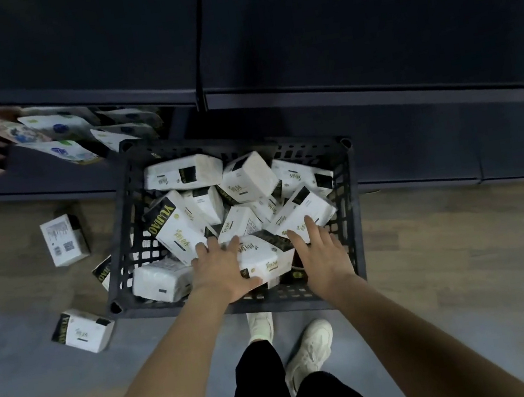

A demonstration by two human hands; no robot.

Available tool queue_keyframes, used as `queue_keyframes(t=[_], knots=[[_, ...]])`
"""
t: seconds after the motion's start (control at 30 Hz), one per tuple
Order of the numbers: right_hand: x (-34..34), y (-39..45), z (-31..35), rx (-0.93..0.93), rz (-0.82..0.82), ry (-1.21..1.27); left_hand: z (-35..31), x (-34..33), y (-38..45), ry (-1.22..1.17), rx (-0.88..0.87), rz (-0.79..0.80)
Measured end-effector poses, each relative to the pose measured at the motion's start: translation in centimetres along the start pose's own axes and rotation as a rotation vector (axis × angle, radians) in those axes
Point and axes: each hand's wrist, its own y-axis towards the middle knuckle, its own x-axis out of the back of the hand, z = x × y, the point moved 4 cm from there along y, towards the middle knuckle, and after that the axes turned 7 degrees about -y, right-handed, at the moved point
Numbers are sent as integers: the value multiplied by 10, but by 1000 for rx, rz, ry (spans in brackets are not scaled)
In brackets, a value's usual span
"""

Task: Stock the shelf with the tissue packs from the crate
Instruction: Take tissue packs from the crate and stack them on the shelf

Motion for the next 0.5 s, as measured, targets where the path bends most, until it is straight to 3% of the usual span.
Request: queue_keyframes(t=[0.5], knots=[[109, -90, -52, -104, -227, -26, -37, 121, -107, 225, -188, -472]])
